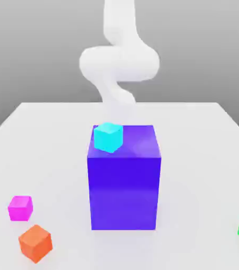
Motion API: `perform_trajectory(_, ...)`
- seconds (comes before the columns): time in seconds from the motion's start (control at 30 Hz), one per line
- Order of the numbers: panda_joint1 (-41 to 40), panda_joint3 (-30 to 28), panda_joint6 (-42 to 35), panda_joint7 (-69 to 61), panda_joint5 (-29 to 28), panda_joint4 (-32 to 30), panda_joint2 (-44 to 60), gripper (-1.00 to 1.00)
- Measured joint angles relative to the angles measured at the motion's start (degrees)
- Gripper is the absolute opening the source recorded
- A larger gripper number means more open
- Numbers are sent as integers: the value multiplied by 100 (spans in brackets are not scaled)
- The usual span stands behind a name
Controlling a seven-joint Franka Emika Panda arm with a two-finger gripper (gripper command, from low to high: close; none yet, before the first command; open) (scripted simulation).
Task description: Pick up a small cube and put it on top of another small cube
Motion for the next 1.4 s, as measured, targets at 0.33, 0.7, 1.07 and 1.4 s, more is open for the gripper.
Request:
perform_trajectory(0.33,333,-1612,975,-2031,895,-717,2112,0)
perform_trajectory(0.7,-221,-2539,2051,-4122,1718,-1502,4360,0)
perform_trajectory(1.07,-1320,-1754,3153,-5422,2642,-1563,5973,0)
perform_trajectory(1.4,-1687,-1297,3363,-5749,3069,-1468,6301,-100)
